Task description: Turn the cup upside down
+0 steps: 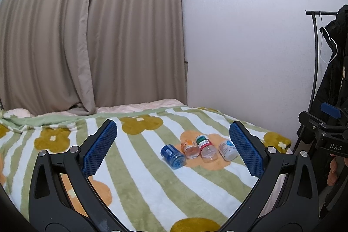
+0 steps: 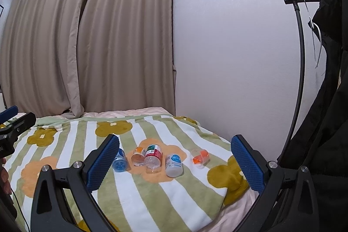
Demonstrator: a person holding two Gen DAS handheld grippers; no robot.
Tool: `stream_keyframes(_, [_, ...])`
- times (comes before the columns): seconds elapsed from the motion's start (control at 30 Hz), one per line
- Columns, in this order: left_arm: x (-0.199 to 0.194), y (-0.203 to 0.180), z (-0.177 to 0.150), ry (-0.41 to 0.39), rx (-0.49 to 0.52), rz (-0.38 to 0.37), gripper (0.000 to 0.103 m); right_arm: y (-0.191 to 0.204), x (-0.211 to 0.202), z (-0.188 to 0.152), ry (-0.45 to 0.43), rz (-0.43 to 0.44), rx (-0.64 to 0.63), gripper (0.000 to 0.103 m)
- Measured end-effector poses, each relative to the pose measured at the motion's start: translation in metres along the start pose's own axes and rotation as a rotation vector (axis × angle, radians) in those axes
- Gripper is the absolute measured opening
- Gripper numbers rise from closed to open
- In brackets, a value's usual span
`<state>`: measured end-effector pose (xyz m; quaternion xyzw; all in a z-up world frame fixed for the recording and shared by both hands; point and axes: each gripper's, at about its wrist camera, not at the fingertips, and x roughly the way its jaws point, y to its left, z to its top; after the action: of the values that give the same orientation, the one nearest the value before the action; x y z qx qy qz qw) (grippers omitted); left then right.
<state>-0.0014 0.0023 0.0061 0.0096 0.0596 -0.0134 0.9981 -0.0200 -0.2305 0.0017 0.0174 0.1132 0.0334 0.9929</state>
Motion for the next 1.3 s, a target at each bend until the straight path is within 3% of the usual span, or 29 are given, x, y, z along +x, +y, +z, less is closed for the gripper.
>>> stream_keyframes(1.3, [0.0039, -0.0066, -0.0018, 0.016, -0.011, -0.018, 0.103, -0.0006, 0.0037, -0.0016, 0.0, -0.01, -0.01, 0.102])
